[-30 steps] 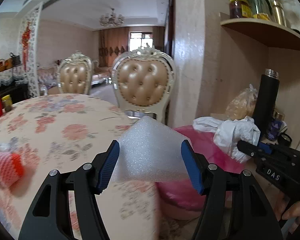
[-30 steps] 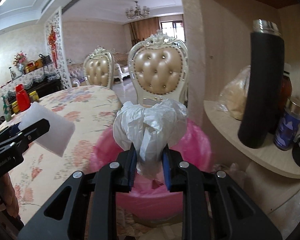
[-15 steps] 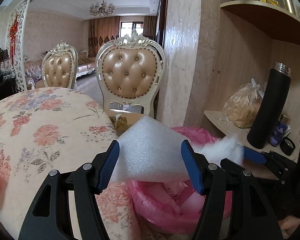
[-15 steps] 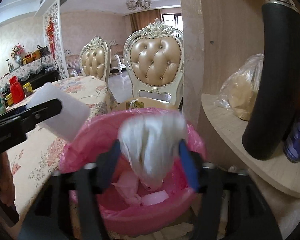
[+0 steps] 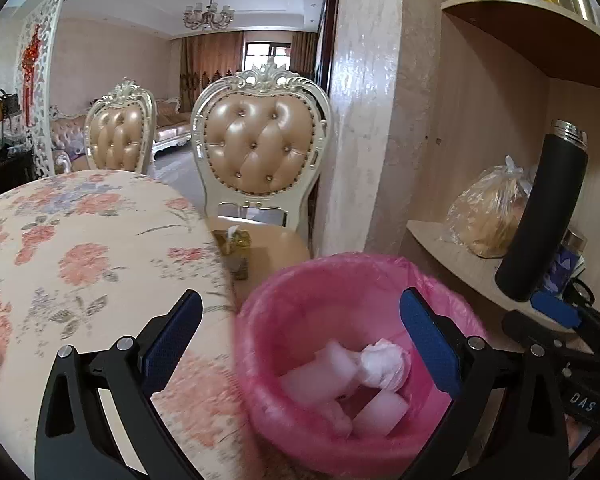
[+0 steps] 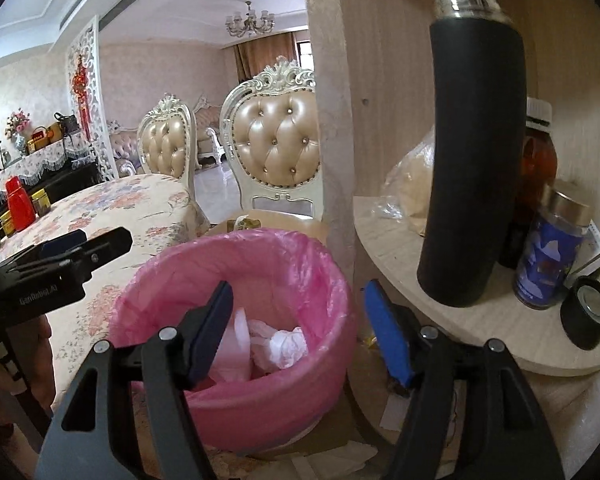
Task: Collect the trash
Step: 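Move both open tools back over the table items, then grasp the pink-and-red foam fruit net with the right tool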
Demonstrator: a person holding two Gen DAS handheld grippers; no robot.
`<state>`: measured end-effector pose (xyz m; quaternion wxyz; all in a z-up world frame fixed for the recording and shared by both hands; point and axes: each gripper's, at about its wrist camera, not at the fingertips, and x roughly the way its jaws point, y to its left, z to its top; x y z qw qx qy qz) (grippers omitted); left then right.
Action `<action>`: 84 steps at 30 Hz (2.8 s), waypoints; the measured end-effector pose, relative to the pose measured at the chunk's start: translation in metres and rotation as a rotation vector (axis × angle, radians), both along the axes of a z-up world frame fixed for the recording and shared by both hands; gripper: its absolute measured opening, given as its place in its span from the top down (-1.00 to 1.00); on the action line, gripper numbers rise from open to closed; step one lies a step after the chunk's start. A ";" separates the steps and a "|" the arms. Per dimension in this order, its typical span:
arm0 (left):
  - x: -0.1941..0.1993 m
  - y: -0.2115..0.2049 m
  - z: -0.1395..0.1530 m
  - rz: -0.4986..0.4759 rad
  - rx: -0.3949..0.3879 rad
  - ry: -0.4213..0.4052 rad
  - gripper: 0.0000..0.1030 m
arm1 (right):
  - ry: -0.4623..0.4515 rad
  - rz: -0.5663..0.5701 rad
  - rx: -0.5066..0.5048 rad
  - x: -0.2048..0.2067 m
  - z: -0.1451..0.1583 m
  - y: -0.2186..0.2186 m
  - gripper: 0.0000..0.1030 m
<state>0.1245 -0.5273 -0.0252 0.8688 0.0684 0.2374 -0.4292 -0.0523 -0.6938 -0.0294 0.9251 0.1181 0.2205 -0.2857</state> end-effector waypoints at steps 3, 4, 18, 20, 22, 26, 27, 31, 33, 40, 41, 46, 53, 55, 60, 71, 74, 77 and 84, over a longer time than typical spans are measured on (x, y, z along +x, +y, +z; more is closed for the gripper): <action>0.002 0.020 0.001 0.037 0.003 -0.011 -0.81 | -0.003 0.029 -0.011 0.004 0.004 0.012 -0.28; 0.004 0.029 0.002 0.052 0.004 -0.010 -0.81 | -0.002 0.038 -0.016 0.007 0.006 0.017 -0.29; 0.014 0.170 0.022 0.245 -0.008 -0.066 -0.81 | -0.004 0.179 -0.068 0.042 0.034 0.113 -0.56; 0.013 0.191 0.024 0.265 -0.013 -0.076 -0.81 | -0.003 0.203 -0.075 0.051 0.037 0.130 -0.57; 0.013 0.212 0.025 0.277 -0.010 -0.084 -0.82 | -0.001 0.233 -0.077 0.061 0.039 0.152 -0.65; 0.014 0.247 0.027 0.309 0.016 -0.125 -0.88 | 0.003 0.299 -0.079 0.080 0.041 0.190 -0.74; 0.015 0.260 0.027 0.322 0.031 -0.138 -0.88 | 0.005 0.318 -0.078 0.085 0.041 0.201 -0.78; 0.021 0.295 0.028 0.362 0.067 -0.167 -0.88 | 0.019 0.384 -0.078 0.105 0.038 0.239 -0.79; 0.027 0.315 0.028 0.393 0.086 -0.176 -0.88 | 0.023 0.418 -0.067 0.116 0.036 0.258 -0.80; 0.049 0.384 0.023 0.512 0.100 -0.158 -0.88 | 0.055 0.501 -0.036 0.152 0.030 0.306 -0.80; 0.052 0.395 0.022 0.530 0.092 -0.152 -0.88 | 0.059 0.516 -0.036 0.159 0.030 0.315 -0.80; 0.062 0.449 0.008 0.630 0.072 -0.118 -0.88 | 0.089 0.576 -0.028 0.191 0.030 0.351 -0.80; 0.080 0.520 0.013 0.835 0.041 -0.063 -0.88 | 0.127 0.666 -0.029 0.232 0.021 0.402 -0.80; 0.086 0.538 0.012 0.875 -0.017 0.013 -0.88 | 0.152 0.690 -0.035 0.247 0.016 0.415 -0.80; 0.095 0.564 0.005 0.925 -0.128 0.156 -0.88 | 0.199 0.685 -0.037 0.281 0.005 0.425 -0.80; 0.102 0.548 -0.006 0.950 -0.031 0.147 -0.88 | 0.227 0.644 -0.052 0.320 -0.005 0.424 -0.59; 0.103 0.545 -0.007 0.947 -0.017 0.145 -0.88 | 0.240 0.654 -0.038 0.322 -0.011 0.425 -0.39; 0.104 0.541 -0.009 0.942 0.003 0.138 -0.88 | 0.263 0.649 -0.035 0.324 -0.019 0.426 -0.13; 0.108 0.530 -0.014 0.904 0.036 0.138 -0.88 | 0.255 0.629 0.009 0.325 -0.021 0.416 0.50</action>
